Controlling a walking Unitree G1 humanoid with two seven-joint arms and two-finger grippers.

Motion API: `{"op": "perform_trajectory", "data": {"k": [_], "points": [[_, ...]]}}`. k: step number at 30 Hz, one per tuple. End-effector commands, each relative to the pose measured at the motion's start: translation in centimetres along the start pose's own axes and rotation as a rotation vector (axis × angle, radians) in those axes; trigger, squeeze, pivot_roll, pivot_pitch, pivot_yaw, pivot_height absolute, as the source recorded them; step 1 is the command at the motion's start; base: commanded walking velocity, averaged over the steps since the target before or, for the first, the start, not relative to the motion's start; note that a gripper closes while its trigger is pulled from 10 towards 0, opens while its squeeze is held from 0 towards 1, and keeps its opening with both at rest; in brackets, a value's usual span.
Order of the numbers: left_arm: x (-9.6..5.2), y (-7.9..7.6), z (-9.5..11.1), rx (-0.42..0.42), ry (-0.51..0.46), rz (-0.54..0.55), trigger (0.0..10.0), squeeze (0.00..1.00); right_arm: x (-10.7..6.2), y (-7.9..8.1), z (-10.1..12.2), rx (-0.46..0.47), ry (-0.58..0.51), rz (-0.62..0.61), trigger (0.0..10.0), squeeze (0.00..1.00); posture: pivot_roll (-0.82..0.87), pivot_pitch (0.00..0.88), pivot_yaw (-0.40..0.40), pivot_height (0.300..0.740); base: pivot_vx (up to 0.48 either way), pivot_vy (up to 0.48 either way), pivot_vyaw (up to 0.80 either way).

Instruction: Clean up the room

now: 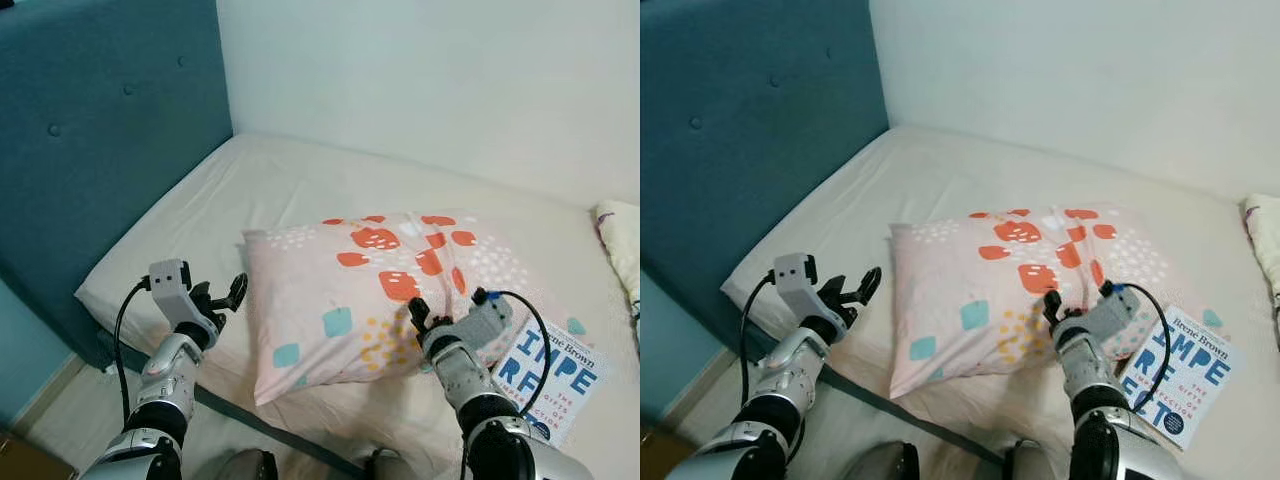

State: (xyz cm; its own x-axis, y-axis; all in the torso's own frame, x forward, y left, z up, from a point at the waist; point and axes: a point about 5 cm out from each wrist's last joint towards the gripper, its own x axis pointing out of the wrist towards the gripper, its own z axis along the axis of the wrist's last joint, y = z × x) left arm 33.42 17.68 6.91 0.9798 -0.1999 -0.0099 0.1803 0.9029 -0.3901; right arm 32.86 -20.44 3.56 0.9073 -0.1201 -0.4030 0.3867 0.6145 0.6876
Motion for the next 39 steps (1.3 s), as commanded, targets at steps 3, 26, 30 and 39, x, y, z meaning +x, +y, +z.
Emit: {"op": "perform_trajectory", "data": {"k": [3, 26, 30, 39], "points": [[-1.2, 0.5, -0.9, 0.041, 0.034, -0.014, 10.0, 0.0, -0.8, -2.1, -1.6, 0.049, 0.032, 0.006, 10.0, 1.0, 0.15, 0.191, -0.032, 0.645, 0.0, 0.0, 0.0], [-6.6, 2.6, -1.3, 0.141, 0.11, -0.038, 10.0, 0.0, -1.5, -5.1, 2.6, 0.052, -0.116, -0.014, 10.0, 0.0, 0.23, 0.341, 0.032, 0.605, 0.0, 0.0, 0.0], [-7.2, 2.4, -1.3, 0.141, 0.12, -0.04, 10.0, 0.0, -1.3, -4.5, 3.3, 0.068, -0.149, 0.034, 10.0, 0.0, 0.24, 0.346, 0.04, 0.59, 0.0, 0.0, 0.0], [-8.2, 1.9, -1.1, 0.156, 0.138, -0.056, 10.0, 0.0, -0.8, -1.6, 6.4, 0.112, -0.274, 0.24, 10.0, 0.0, 0.27, 0.361, 0.052, 0.586, 0.0, 0.0, 0.0]]}}
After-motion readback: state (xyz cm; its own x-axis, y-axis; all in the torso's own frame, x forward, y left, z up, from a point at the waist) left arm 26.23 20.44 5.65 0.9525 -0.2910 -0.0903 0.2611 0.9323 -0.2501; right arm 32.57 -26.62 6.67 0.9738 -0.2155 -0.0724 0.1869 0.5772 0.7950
